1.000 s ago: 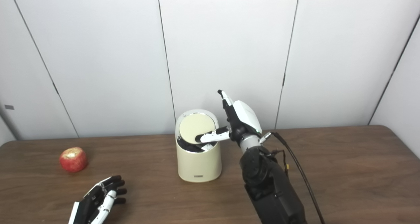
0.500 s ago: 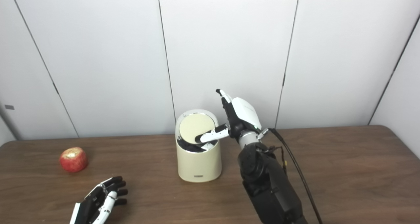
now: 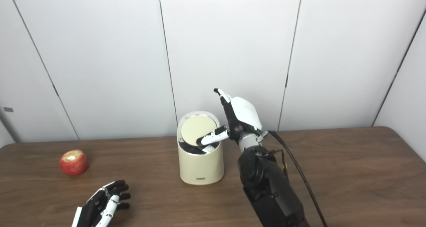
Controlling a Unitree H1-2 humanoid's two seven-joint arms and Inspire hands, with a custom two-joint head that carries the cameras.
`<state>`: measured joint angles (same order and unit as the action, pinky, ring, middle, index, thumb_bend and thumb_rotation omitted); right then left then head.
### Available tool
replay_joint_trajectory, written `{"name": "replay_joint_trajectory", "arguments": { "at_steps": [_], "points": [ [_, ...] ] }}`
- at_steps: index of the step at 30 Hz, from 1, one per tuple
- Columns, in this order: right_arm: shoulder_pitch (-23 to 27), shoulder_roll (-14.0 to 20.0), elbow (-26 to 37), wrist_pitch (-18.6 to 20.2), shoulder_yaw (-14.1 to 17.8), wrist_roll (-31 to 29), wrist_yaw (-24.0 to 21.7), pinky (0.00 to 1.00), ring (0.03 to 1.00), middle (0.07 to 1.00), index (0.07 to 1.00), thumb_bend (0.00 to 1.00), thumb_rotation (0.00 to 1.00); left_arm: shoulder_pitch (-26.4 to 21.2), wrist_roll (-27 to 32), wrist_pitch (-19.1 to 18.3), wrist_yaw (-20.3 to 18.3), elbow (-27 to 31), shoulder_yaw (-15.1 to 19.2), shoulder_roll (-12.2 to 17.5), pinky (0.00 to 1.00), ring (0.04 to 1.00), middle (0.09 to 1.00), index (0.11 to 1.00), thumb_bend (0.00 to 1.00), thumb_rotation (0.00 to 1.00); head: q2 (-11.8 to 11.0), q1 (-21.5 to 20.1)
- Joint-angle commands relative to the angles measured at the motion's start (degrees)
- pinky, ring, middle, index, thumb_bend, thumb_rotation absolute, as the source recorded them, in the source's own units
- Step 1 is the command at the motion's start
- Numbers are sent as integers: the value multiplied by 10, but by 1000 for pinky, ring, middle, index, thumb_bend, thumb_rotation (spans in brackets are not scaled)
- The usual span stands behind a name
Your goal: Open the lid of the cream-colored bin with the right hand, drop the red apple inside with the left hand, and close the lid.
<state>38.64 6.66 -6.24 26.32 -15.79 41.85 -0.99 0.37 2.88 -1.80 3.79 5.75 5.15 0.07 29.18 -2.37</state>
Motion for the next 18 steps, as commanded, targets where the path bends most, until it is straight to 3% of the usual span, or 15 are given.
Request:
{"name": "replay_joint_trajectory", "arguments": {
  "at_steps": [1, 2, 4, 5, 8, 11, 18],
  "points": [
    [1, 2, 11, -3, 3, -10, -12, 655, 834, 930, 920, 878, 332, -6, -1, 6, -2, 13, -2, 1, 588, 659, 708, 692, 267, 371, 0, -1],
    [-3, 4, 21, -12, 5, -23, -17, 663, 838, 930, 921, 858, 472, -7, -1, 6, -3, 13, -2, 2, 583, 658, 707, 693, 262, 373, 0, -1],
    [-10, 6, 40, -23, 6, -39, -26, 664, 835, 929, 926, 840, 606, -8, 0, 8, -4, 10, -1, 3, 580, 656, 706, 694, 260, 376, -1, -2],
    [-15, 9, 53, -25, 3, -44, -33, 665, 833, 935, 935, 866, 739, -8, 1, 8, -4, 9, 0, 3, 579, 656, 706, 692, 259, 369, -2, -2],
    [-23, 12, 82, -24, 0, -53, -49, 671, 833, 947, 949, 909, 916, -10, 2, 11, -5, 5, 1, 4, 584, 659, 707, 694, 261, 366, -5, -4],
    [-26, 14, 101, -19, 2, -61, -61, 672, 828, 942, 944, 935, 991, -9, 3, 10, -7, 4, 1, 5, 591, 662, 710, 698, 260, 371, -7, -4],
    [-35, 8, 118, -15, 18, -78, -58, 705, 858, 940, 941, 970, 1000, -8, -2, 8, -3, 9, -1, 4, 581, 656, 707, 695, 262, 364, -6, -4]
  ]
}}
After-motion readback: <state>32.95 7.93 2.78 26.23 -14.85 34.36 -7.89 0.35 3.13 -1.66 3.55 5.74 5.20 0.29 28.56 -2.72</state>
